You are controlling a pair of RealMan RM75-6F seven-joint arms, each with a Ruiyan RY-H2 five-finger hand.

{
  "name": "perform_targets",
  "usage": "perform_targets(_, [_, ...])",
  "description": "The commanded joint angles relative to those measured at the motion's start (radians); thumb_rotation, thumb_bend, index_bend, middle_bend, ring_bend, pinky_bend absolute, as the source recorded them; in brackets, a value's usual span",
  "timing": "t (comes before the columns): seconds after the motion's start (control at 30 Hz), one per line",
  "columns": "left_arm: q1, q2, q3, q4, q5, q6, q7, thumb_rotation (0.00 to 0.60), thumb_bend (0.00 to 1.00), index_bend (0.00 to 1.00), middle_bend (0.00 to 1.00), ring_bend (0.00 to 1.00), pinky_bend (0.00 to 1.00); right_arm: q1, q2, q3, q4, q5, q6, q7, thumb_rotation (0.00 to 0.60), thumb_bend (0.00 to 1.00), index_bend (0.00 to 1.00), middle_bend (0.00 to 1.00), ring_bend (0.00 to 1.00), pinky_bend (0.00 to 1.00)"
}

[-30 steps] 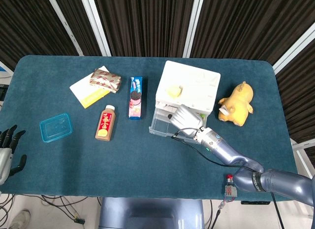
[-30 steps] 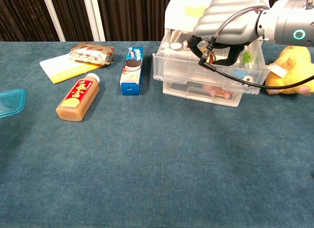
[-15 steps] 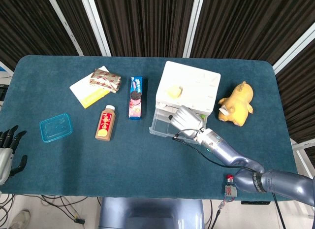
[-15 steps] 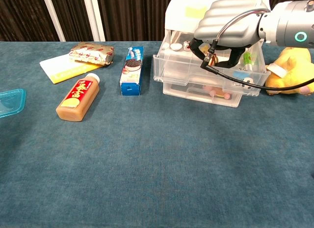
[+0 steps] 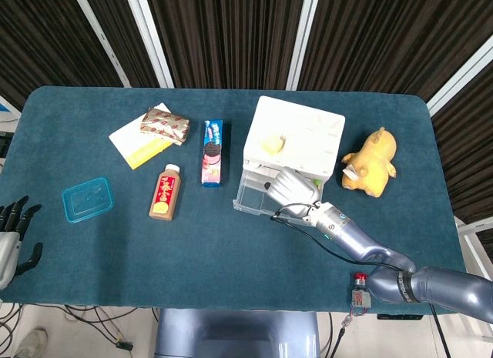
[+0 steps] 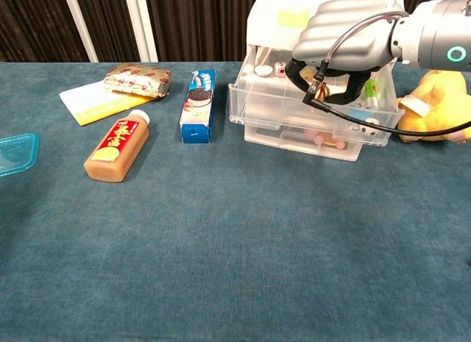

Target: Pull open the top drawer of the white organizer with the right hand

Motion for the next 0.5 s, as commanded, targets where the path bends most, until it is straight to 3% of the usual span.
perform_targets(0.03, [0.0, 0.0, 0.0, 0.0, 0.001, 0.001, 0.0, 0.6, 0.44, 0.12, 0.0, 0.0, 0.0, -0.003, 0.006, 0.0, -0.008, -0.003, 0.006, 0.002, 0.6, 0.38, 0.58, 0.95, 1.0, 1.0])
perform_targets(0.5, [-0.001, -0.001, 0.0, -0.002, 0.004, 0.003, 0.002, 0.6, 0.44, 0.11, 0.0, 0.0, 0.0, -0.035, 0.118, 0.026, -0.129, -0.002, 0.061, 0.036, 0.6, 0.38, 0.58, 0.95, 1.0, 1.0])
